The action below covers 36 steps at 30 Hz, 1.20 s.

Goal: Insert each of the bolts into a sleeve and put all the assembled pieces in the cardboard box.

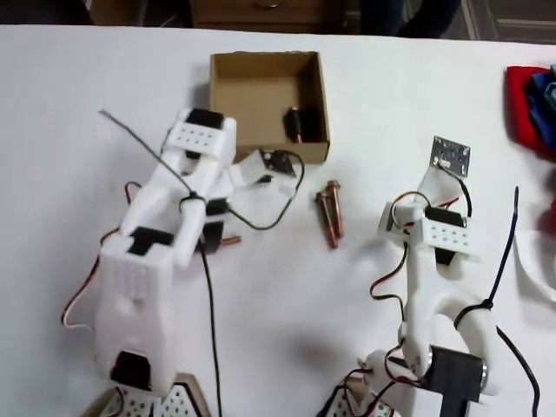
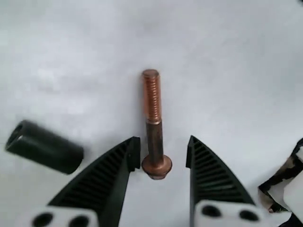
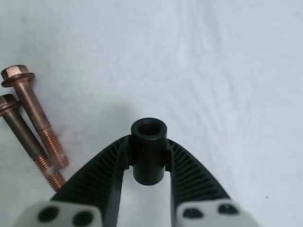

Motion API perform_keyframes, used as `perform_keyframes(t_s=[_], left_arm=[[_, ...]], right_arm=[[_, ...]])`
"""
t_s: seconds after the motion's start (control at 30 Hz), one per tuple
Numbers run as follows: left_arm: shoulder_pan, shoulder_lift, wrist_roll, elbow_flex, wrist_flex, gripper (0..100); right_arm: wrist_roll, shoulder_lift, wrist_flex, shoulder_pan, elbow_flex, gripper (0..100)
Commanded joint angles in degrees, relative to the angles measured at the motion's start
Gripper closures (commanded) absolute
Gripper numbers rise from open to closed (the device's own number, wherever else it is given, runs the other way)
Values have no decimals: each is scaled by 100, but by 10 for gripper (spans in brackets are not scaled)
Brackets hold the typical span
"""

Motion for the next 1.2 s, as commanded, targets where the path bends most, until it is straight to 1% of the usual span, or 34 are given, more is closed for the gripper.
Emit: perform_keyframes(t_s=[0.0,0.03,0.1,0.23,0.27,0.33,0.4,0.47,0.57,0.6,0.73,0.8,0.93,1.17], left_arm=[[-114,-888,782,57,105,820],[-114,-1037,1240,92,97,820],[-88,-1327,2479,136,97,820],[-176,-1776,6031,145,97,820],[-193,-1829,6813,154,97,820],[-202,-1873,8018,154,88,820],[-255,-1767,8853,224,97,820],[-255,-1670,9380,488,97,817],[-97,-1468,9565,822,79,816],[-79,-1415,9793,866,79,816],[-308,-1222,11332,875,79,816],[-334,-1099,11701,901,88,816],[-352,-888,11604,919,105,816],[-316,-457,11640,910,26,816]], right_arm=[[-62,-277,-40,75,-123,978],[-62,-277,-40,75,-123,978],[-62,-277,-40,75,-123,978],[-62,-277,-40,75,-123,978],[-62,-277,-40,75,-123,978],[-62,-277,-40,75,-123,978],[-62,-277,-40,75,-123,978],[-62,-277,-40,75,-123,978],[-62,-277,-40,75,-123,978],[-62,-277,-40,75,-123,978],[-62,-277,-40,66,-123,978],[-62,-277,-40,66,-123,978],[-62,-277,-40,66,-123,978],[-62,-277,-40,66,-123,978]])
